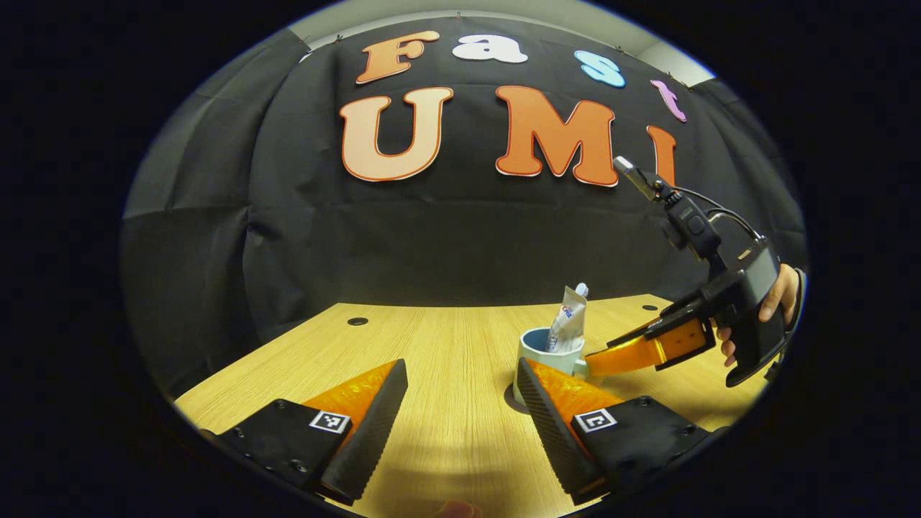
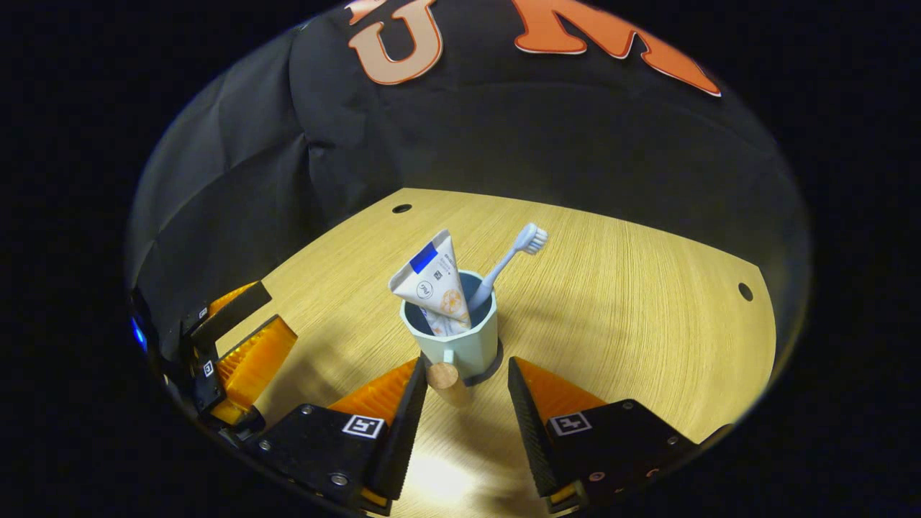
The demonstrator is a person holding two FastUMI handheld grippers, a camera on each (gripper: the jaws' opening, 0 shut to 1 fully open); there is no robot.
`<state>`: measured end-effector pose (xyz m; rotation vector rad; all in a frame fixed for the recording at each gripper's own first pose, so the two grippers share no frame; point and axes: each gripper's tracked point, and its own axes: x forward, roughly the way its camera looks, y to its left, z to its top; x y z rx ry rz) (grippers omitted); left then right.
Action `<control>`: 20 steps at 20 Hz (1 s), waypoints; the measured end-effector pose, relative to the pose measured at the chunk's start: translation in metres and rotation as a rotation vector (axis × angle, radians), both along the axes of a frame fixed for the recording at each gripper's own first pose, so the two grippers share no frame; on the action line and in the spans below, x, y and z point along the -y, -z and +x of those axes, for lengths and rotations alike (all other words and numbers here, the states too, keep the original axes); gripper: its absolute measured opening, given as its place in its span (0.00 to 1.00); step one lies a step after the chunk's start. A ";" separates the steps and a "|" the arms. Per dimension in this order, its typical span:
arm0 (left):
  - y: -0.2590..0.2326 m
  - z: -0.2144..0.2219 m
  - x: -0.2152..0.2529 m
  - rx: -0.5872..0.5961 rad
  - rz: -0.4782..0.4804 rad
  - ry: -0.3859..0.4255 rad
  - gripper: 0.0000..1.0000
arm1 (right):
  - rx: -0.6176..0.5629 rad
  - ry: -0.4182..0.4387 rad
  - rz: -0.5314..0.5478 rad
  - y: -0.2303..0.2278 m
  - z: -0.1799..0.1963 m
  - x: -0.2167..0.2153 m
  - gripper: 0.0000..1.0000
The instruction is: Put the toothbrush and toothpaste on the desktop into the cup, then pick up the cup and place it on the coaster on the desktop.
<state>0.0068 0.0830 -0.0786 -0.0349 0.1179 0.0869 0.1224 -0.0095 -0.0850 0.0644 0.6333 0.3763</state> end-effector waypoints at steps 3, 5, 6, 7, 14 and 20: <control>-0.005 0.002 0.006 0.010 -0.001 0.002 0.97 | 0.055 0.008 0.012 -0.011 -0.007 0.007 0.72; -0.009 0.004 0.010 0.016 0.005 0.004 0.97 | 0.093 0.021 0.026 -0.018 -0.012 0.015 0.73; -0.012 0.004 0.013 0.021 0.011 0.006 0.97 | 0.113 0.030 0.029 -0.021 -0.013 0.021 0.73; -0.014 0.005 0.016 0.028 0.015 0.010 0.97 | 0.135 0.039 0.029 -0.024 -0.015 0.028 0.73; -0.029 0.008 0.040 0.062 0.026 0.041 0.97 | 0.272 0.118 -0.001 -0.042 -0.030 0.078 0.74; -0.042 0.010 0.058 0.093 0.023 0.067 0.97 | 0.384 0.192 -0.028 -0.050 -0.044 0.110 0.76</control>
